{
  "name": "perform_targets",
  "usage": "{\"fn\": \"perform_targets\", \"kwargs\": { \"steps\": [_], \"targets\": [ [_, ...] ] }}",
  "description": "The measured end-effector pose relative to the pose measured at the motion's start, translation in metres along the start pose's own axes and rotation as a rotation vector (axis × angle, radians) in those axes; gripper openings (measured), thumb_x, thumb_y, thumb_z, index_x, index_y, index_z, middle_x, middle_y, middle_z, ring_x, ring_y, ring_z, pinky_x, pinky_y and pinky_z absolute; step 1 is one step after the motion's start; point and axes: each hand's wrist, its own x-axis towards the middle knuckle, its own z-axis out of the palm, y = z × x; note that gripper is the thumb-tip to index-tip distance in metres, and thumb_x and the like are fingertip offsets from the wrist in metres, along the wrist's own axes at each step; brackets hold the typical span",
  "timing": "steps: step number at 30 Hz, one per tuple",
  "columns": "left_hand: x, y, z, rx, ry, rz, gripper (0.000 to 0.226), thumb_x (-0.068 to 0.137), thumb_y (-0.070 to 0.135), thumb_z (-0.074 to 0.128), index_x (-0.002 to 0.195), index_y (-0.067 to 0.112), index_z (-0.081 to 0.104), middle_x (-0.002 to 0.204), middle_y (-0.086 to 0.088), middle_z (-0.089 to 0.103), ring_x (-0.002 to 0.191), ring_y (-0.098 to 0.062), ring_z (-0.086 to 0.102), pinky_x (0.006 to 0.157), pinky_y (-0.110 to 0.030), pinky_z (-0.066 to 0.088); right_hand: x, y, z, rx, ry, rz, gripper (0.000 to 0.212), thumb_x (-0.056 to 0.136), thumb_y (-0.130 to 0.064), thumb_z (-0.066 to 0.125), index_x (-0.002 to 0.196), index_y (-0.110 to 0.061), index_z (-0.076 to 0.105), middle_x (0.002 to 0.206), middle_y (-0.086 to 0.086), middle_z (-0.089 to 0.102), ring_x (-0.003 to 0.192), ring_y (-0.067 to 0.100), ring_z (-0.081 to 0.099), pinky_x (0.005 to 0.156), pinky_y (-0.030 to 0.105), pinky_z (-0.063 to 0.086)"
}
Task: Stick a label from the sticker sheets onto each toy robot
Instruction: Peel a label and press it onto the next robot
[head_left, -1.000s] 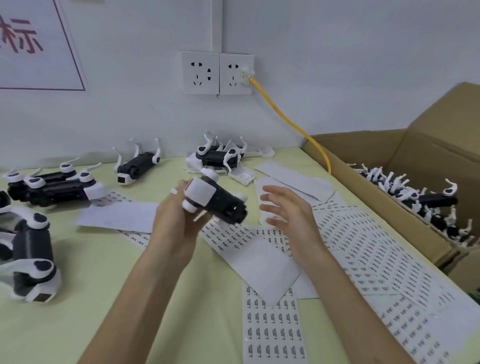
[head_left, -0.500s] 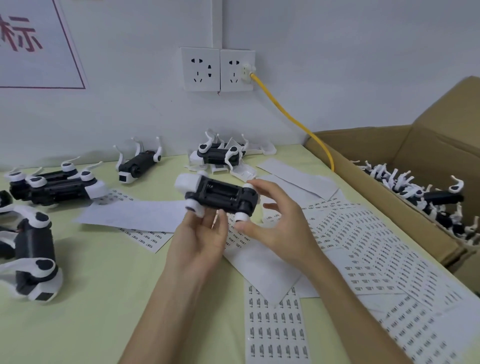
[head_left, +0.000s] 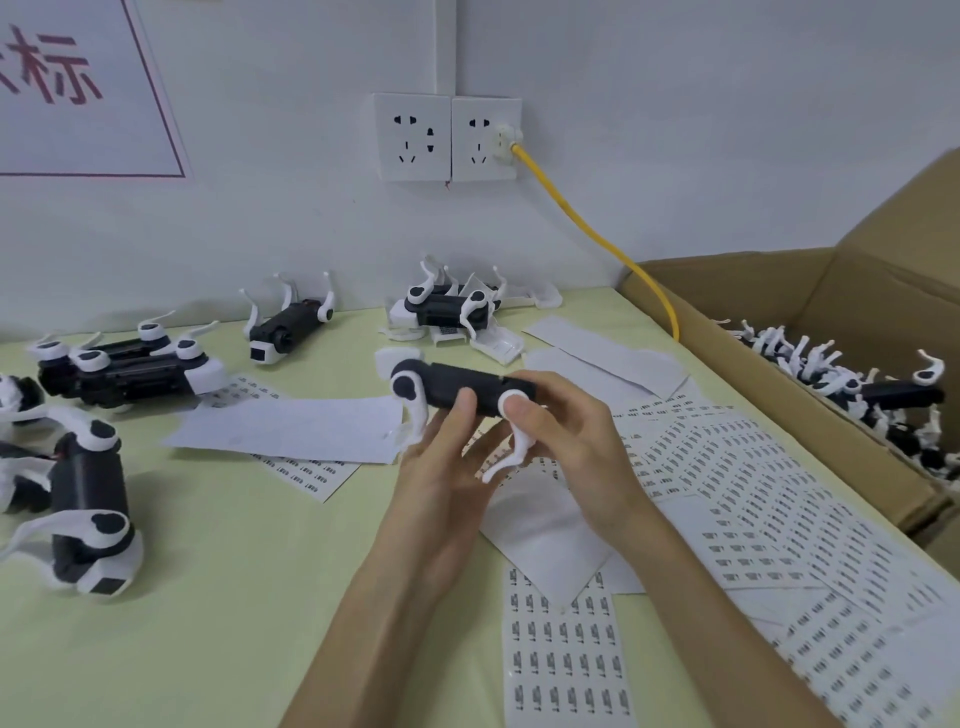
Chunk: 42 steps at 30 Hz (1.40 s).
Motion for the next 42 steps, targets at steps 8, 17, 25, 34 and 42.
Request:
{"fn": "perform_targets", "kwargs": {
  "steps": [8, 17, 25, 34, 42],
  "targets": [
    [-0.002, -0.003, 0.001, -0.028, 0.086, 0.097, 0.052, 0.087, 0.056, 0.059, 0.116, 0.014, 0.071, 0.115, -0.007, 0.073, 0.103, -0.019, 0.067, 0.086, -0.032, 0.057, -0.002, 0.001, 0.011, -0.103, -0.034, -0.006, 0.045, 0.078, -0.053, 0.065, 0.108, -0.021, 0.075, 0.093, 0.005, 0.075, 0.087, 0.026, 0.068, 0.08, 0.039, 0.054],
    [0.0, 0.003, -0.006, -0.177, 0.099, 0.071, 0.085, 0.087, 0.062, 0.059, 0.149, 0.005, 0.051, 0.138, -0.005, 0.065, 0.133, -0.025, 0.059, 0.119, -0.044, 0.038, -0.004, 0.001, 0.01, -0.123, -0.028, -0.03, 0.037, 0.081, -0.041, 0.071, 0.112, -0.022, 0.072, 0.1, -0.004, 0.072, 0.093, 0.018, 0.068, 0.089, 0.045, 0.053],
    [-0.001, -0.003, -0.004, 0.043, -0.03, 0.009, 0.077, 0.094, 0.071, 0.043, 0.137, 0.011, 0.065, 0.135, -0.008, 0.067, 0.125, -0.025, 0.067, 0.103, -0.04, 0.054, -0.011, -0.002, 0.007, -0.198, -0.18, -0.229, 0.045, 0.089, -0.013, 0.063, 0.134, -0.016, 0.065, 0.145, -0.005, 0.057, 0.14, 0.013, 0.047, 0.116, 0.038, 0.04],
    [0.0, -0.009, -0.013, 0.172, -0.161, -0.051, 0.075, 0.089, 0.07, 0.057, 0.142, 0.018, 0.06, 0.127, -0.012, 0.072, 0.124, -0.029, 0.067, 0.099, -0.047, 0.056, -0.007, -0.005, 0.007, -0.153, -0.055, -0.09, 0.049, 0.08, -0.027, 0.074, 0.129, -0.028, 0.064, 0.123, -0.004, 0.065, 0.118, 0.01, 0.061, 0.103, 0.045, 0.05],
    [-0.001, -0.012, -0.013, 0.294, -0.238, -0.029, 0.056, 0.099, 0.057, 0.051, 0.145, 0.027, 0.058, 0.146, -0.006, 0.062, 0.138, -0.027, 0.056, 0.114, -0.059, 0.045, -0.007, -0.005, 0.01, -0.035, 0.053, -0.011, 0.025, 0.078, -0.032, 0.075, 0.102, -0.032, 0.072, 0.089, -0.006, 0.065, 0.084, 0.009, 0.064, 0.073, 0.021, 0.053]
  ]
}}
